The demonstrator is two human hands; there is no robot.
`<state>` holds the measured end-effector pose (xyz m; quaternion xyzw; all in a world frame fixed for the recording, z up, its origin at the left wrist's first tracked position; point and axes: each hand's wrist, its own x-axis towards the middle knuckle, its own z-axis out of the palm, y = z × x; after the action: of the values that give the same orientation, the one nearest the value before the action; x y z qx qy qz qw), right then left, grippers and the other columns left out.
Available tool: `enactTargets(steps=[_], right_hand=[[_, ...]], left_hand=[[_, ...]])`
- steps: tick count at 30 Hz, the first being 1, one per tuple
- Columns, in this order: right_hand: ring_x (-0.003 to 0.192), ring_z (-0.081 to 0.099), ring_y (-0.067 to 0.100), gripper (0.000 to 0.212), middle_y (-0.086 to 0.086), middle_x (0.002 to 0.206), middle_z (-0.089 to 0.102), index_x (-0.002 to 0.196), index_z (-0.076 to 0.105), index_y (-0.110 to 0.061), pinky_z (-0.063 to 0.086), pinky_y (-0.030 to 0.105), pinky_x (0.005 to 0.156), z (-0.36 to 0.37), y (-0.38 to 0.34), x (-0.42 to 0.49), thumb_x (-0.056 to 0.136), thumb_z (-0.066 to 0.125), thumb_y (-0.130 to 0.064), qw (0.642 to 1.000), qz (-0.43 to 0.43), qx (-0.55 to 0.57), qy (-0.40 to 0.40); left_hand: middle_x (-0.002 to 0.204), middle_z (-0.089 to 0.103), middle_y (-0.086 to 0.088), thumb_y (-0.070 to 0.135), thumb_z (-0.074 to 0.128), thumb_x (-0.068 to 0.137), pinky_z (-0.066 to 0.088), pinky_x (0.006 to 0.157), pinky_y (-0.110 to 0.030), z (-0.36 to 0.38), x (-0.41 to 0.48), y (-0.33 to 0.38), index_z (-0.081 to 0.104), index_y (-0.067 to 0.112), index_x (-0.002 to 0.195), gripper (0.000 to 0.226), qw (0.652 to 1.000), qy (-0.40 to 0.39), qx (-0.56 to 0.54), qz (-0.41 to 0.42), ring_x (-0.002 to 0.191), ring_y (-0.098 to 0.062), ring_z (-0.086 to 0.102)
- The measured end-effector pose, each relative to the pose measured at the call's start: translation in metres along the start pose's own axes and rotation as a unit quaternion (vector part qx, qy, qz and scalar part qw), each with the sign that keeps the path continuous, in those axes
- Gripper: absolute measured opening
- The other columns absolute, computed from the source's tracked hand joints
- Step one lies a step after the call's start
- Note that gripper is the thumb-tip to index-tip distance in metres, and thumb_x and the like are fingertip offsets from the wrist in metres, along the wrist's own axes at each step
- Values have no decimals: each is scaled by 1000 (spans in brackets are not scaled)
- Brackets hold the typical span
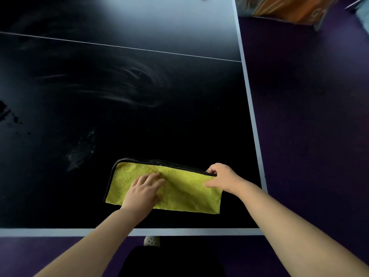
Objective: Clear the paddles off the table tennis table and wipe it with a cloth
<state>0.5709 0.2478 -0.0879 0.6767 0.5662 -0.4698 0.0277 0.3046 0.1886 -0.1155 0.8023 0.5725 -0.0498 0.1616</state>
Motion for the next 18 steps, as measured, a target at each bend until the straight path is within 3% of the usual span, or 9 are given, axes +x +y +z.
enactTargets(steps=[2, 4, 6, 8, 11, 13, 16, 17, 18], right_hand=[[89, 60, 23, 25, 9, 100, 62, 89, 61, -17, 52, 33, 73, -11, 3, -5, 74, 80, -14, 999, -11, -2, -35], [81, 57, 18, 25, 7, 93, 61, 87, 59, -20, 48, 30, 69, -18, 3, -10, 74, 79, -14, 998, -15, -18, -61], [76, 57, 18, 24, 7, 87, 62, 83, 59, -20, 48, 33, 67, -18, -1, -11, 72, 79, -15, 998, -12, -25, -49], [74, 61, 23, 23, 9, 85, 65, 81, 59, -19, 51, 37, 66, -11, -16, -12, 70, 78, -15, 1000, -15, 5, -13], [73, 58, 19, 28, 6, 86, 63, 94, 60, -18, 49, 33, 66, 12, -50, -10, 73, 78, -19, 997, -28, 73, 28], [75, 55, 14, 36, 2, 90, 58, 114, 57, -16, 45, 26, 65, 33, -78, -11, 83, 73, -27, 993, -21, 114, 25], [89, 66, 20, 42, 8, 110, 60, 133, 44, -14, 57, 32, 70, 62, -109, -13, 96, 59, -29, 964, 19, 257, -67], [89, 67, 20, 41, 9, 110, 60, 136, 41, -16, 58, 33, 66, 68, -113, -14, 99, 55, -26, 958, 24, 274, -81], [89, 67, 19, 38, 8, 108, 61, 134, 43, -14, 59, 33, 65, 74, -112, -12, 99, 54, -23, 965, 18, 251, -72]], left_hand=[[129, 58, -1, 31, 84, 62, 44, 97, -45, -2, -1, 3, 61, 26, 123, 65, 999, -19, -19, -21, 118, -28, 55], [145, 41, 1, 25, 69, 80, 27, 111, -43, -4, -2, 9, 48, 26, 136, 61, 998, -31, -46, -31, 134, -27, 35], [152, 27, 4, 22, 56, 89, 15, 115, -39, -6, -3, 15, 37, 28, 143, 58, 996, -24, -74, -49, 141, -22, 20], [152, 26, 8, 27, 50, 93, 15, 114, -36, -9, -7, 19, 35, 30, 143, 52, 993, -20, -98, -67, 141, -19, 17], [138, 44, 7, 30, 47, 96, 28, 105, -30, -15, -17, 19, 48, 26, 134, 38, 969, 29, -219, -110, 129, -15, 35], [121, 56, 5, 27, 45, 98, 42, 91, -30, -21, -24, 19, 56, 23, 122, 27, 898, 66, -393, -187, 111, -14, 52], [112, 63, -6, 35, 34, 101, 50, 85, -36, -23, -27, 9, 58, 22, 111, 29, 693, 74, -650, -302, 97, -22, 61], [111, 62, -5, 43, 34, 99, 50, 88, -39, -22, -28, 4, 57, 23, 113, 34, 659, 63, -675, -325, 99, -23, 60], [110, 62, -2, 49, 36, 96, 49, 91, -42, -20, -30, -1, 56, 25, 117, 37, 651, 53, -676, -341, 101, -23, 59]])
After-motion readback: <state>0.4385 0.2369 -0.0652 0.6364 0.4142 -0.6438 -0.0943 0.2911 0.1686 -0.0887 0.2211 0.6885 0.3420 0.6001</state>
